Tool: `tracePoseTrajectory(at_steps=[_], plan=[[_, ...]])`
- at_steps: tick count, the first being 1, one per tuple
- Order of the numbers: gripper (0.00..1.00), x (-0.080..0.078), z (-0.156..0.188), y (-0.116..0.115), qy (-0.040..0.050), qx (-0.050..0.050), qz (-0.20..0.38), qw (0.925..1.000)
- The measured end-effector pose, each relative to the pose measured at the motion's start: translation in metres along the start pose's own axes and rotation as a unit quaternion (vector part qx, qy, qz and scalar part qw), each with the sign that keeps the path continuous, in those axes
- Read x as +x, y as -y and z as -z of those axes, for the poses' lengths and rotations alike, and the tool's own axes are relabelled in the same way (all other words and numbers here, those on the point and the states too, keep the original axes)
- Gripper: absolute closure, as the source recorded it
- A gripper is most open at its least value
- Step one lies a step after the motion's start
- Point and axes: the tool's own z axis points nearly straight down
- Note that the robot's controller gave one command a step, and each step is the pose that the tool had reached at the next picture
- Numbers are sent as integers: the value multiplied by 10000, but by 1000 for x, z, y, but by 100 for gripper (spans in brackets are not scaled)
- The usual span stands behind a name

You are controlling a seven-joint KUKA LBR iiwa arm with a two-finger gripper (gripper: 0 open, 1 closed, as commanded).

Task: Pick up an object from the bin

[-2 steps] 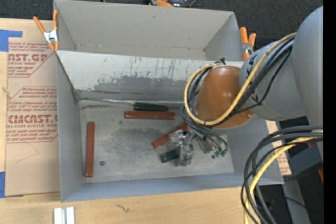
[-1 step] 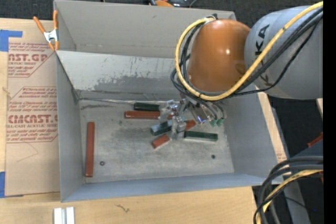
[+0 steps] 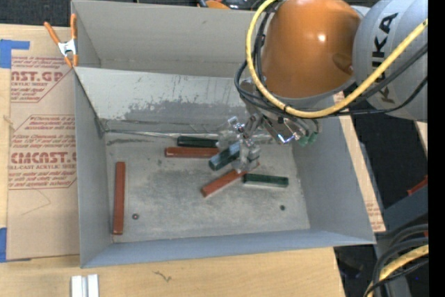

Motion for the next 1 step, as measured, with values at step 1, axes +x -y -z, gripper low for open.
tracePoseTrajectory(at_steps=[1], plan=[[100, -16, -5, 16, -21, -12, 862, 9963]])
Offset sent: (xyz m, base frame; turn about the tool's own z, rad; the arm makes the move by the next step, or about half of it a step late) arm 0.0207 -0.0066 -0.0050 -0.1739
